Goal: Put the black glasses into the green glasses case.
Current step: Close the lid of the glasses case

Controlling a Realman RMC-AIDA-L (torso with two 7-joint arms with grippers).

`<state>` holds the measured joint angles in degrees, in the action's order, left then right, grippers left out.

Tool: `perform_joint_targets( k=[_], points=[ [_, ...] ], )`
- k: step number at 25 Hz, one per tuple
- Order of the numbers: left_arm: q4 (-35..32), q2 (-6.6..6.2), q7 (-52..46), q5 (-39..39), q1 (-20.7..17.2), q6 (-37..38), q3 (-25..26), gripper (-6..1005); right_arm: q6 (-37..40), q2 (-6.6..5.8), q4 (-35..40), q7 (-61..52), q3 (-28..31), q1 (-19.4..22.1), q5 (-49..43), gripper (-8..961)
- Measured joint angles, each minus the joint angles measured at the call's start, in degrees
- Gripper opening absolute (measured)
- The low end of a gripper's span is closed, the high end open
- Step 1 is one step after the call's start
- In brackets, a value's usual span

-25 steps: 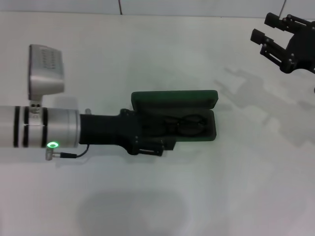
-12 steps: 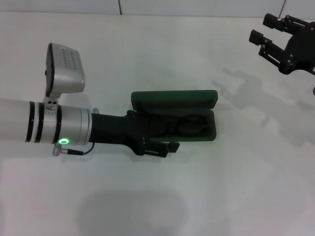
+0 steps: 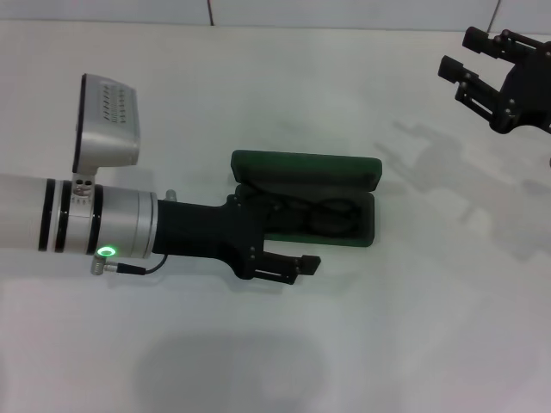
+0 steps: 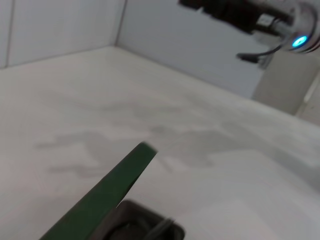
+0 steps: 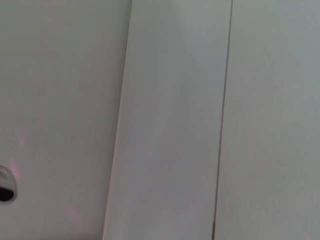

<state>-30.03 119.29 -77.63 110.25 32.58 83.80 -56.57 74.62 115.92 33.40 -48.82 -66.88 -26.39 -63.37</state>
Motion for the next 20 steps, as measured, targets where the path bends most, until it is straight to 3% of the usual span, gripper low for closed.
perform_joint_targets(
  k=[7,20],
  points=[
    [0.29,0.30,0.78,-3.64,1.24,-0.88,0.06,837,0.01,0.07,-0.11,0.76,0.00,-0.28,-0.14,493],
    [2.58,0.50,-0.57,-2.93,2.65,-7.37,-1.26,837,0.32,-0.01,-0.17,1.17,0.00,0.00,-0.03,505]
  ],
)
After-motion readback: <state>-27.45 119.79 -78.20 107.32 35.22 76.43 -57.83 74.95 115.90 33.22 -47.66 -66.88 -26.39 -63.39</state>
